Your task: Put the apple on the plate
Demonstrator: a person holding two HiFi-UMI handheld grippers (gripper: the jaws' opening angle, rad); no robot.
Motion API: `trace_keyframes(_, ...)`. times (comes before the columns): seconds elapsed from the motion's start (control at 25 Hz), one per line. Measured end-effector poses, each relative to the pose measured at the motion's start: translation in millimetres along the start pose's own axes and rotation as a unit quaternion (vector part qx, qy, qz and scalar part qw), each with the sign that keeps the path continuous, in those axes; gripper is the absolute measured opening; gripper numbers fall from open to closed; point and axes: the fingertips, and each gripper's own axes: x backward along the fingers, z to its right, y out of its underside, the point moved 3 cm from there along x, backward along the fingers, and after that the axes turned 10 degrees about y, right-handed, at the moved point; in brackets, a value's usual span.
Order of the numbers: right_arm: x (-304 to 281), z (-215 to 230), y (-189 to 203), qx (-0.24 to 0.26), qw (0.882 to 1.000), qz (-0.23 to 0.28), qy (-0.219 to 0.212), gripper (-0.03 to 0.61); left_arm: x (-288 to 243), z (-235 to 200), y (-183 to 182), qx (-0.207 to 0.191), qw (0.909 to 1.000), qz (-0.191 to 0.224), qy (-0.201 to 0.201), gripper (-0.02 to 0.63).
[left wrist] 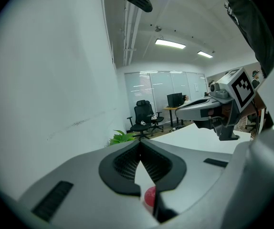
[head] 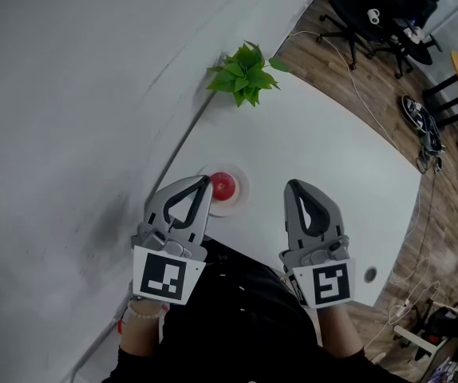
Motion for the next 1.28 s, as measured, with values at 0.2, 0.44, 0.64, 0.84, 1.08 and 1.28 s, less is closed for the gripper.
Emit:
trace_keyframes(0.2, -0.6, 0.5, 0.4, 0.001, 1.0, -0.002, 0.0, 0.041, -2.2, 0.3, -0.9, 0.0, 1.0, 0.001, 0.004, 0.014)
trace_keyframes(0.44, -2.8, 0.1, -0.4, -0.004, 1.0, 0.002, -0.005, 0.041, -4.5, 0.2, -1.6, 0.001, 1.0, 0.003, 0.004, 0.014)
trace_keyframes(0.64, -3.9, -1.5, 1.0, -0.003, 1.0, 0.001, -0.008, 0.041, -5.4, -0.2, -1.1, -0.003, 1.0, 0.0, 0.004, 0.014)
trace_keyframes(0.84, -3.8, -1.8, 0.7, -0.006, 1.0, 0.003, -0.012, 0.041, -9.1, 3.0, 0.8, 0.003, 1.0, 0.001, 0.009, 0.014)
trace_keyframes(1.08, -3.6, -3.7, 5.7, 0.013, 1.0, -0.014, -0.014, 0.041, -10.9, 3.7, 1.6, 0.0, 0.9999, 0.003, 0.014, 0.014)
trace_keyframes(1.28, -4.2, -1.0, 8.5, 0.007, 1.0, -0.013, -0.004, 0.041, -11.7, 2.5, 1.5, 0.0, 0.9999, 0.008, 0.013, 0.014)
